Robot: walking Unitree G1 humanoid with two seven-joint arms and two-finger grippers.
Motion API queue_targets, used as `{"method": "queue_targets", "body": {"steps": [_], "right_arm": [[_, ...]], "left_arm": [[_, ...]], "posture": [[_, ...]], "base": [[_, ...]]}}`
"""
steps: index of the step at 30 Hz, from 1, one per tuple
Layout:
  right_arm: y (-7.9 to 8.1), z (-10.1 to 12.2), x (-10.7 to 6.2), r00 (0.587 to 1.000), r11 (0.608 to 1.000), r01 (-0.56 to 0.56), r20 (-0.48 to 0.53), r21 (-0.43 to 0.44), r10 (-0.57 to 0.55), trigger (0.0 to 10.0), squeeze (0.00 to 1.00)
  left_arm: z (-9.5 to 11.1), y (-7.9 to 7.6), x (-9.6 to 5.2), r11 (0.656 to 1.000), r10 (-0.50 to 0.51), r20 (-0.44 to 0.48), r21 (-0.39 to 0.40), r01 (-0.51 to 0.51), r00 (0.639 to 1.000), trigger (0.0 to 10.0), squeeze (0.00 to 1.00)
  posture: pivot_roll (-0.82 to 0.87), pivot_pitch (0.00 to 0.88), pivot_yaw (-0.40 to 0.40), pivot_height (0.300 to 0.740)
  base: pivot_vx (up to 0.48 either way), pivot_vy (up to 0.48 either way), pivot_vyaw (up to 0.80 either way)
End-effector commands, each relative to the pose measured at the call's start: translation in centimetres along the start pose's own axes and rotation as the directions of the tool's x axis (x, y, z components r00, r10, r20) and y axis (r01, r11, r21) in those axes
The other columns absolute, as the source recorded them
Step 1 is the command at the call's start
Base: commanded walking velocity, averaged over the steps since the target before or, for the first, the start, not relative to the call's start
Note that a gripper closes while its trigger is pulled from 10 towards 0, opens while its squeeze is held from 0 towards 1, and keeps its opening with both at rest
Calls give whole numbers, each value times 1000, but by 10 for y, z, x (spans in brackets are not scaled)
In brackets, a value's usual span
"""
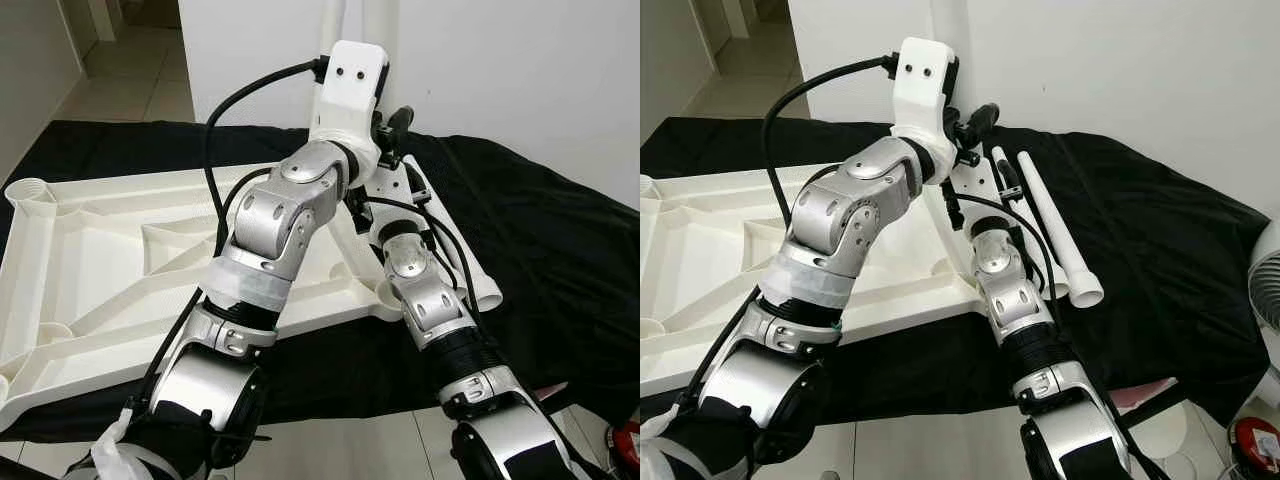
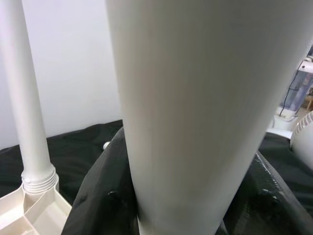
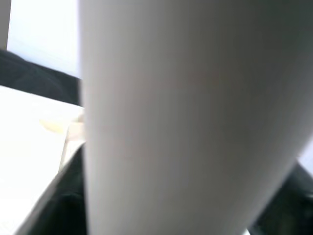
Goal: Building children table
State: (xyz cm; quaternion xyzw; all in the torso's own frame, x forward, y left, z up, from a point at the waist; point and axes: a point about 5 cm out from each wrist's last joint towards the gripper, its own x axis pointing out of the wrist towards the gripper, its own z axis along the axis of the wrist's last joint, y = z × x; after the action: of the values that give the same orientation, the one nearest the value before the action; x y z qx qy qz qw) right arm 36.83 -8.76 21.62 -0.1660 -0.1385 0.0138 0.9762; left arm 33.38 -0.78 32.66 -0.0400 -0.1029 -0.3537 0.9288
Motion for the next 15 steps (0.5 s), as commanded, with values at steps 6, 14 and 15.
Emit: {"method": "queue_targets", "body": {"steps": [6,14,15], "right_arm": [[-11,1,-1,998,997,53,18,64,-54,0,0],[-20,8,-2,991,989,100,78,112,-109,0,0],[-23,11,-2,988,986,108,99,125,-121,0,0]], "left_arm": [[4,-7,5,999,-32,1,16,32,999,10000,0],[3,-3,7,1000,-13,7,-2,13,1000,10000,0],[4,-4,7,1000,-24,28,-15,25,999,10000,0]], "posture": [[49,0,-73,740],[39,0,-58,740],[37,0,-53,740]], "base": [[0,0,0],[0,0,0],[0,0,0]]}}
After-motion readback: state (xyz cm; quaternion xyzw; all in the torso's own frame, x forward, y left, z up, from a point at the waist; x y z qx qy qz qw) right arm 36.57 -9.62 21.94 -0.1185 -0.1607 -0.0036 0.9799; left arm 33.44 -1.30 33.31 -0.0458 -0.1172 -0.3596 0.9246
